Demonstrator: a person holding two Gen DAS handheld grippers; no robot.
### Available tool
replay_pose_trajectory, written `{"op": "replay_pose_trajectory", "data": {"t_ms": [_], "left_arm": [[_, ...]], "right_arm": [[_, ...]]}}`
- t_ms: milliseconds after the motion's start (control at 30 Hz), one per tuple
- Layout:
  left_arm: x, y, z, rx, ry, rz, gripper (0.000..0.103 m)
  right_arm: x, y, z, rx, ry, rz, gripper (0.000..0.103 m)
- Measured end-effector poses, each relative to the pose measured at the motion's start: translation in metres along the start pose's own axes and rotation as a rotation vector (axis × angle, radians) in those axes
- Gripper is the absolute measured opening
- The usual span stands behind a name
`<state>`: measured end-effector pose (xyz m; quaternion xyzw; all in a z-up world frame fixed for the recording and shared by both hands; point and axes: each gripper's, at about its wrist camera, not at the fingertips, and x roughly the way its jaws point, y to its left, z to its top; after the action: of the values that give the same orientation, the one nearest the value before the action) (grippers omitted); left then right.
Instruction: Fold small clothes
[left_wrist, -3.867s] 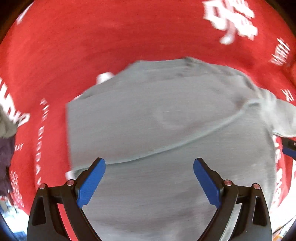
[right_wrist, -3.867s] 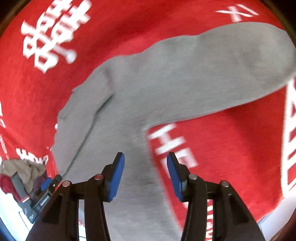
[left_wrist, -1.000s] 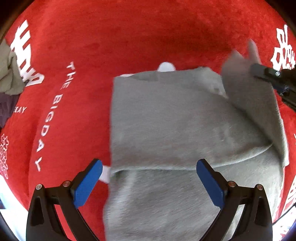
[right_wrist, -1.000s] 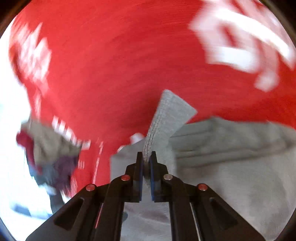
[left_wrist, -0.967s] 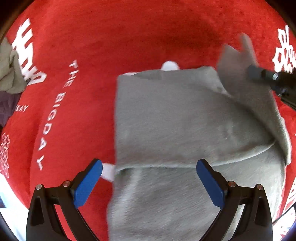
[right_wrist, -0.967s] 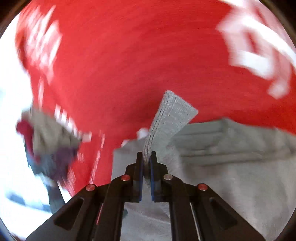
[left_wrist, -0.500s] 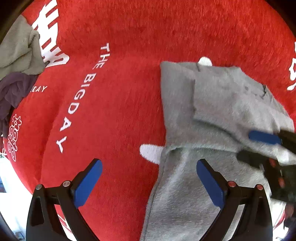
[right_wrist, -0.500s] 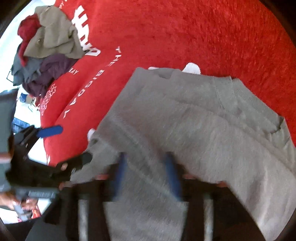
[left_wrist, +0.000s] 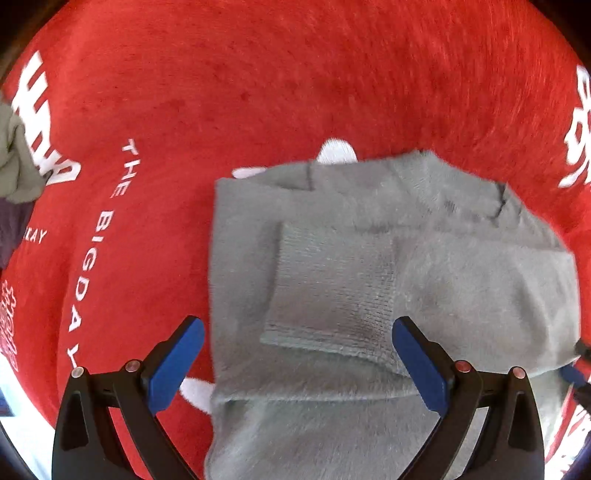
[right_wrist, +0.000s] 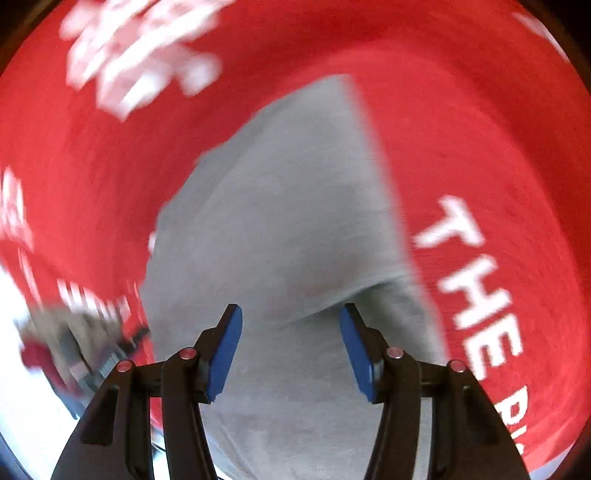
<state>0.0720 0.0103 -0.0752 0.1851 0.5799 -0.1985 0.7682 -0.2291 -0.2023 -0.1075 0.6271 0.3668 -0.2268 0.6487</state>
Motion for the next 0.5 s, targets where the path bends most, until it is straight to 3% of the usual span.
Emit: {"op": "replay_pose_trajectory", "data": {"t_ms": [33, 67, 133, 300, 400, 467, 500], "left_arm": [[0.003, -0.003, -0.001, 0.012, 0.01, 0.008, 0.102], [0.005, -0.006, -0.003, 0.028, 0.018, 0.018, 0.102], [0.004, -0.008, -0.008, 0.051, 0.02, 0.028, 0.102], [0.004, -0.009, -0.017, 0.048, 0.025, 0.019, 0.102], [0.001, -0.008, -0.019, 0.047, 0.031, 0.014, 0.102], [-0.002, -0.005, -0.021, 0.06, 0.029, 0.028, 0.102], [-0.004, -0.003, -0.023, 0.064, 0.03, 0.032, 0.102]], "right_arm": [[-0.001, -0.006, 0.003, 0.042, -0.016, 0.017, 0.036], [-0.001, -0.009, 0.006, 0.065, -0.032, 0.021, 0.006], [-0.007, -0.007, 0.011, 0.046, -0.075, 0.01, 0.006], [-0.01, 0.006, 0.014, -0.126, -0.069, -0.058, 0.006], [0.001, -0.006, 0.018, -0.135, -0.045, -0.089, 0.007], [0.001, -0.01, 0.018, -0.114, -0.043, -0.063, 0.006], [-0.005, -0.012, 0.016, -0.101, -0.039, -0.052, 0.011]]}}
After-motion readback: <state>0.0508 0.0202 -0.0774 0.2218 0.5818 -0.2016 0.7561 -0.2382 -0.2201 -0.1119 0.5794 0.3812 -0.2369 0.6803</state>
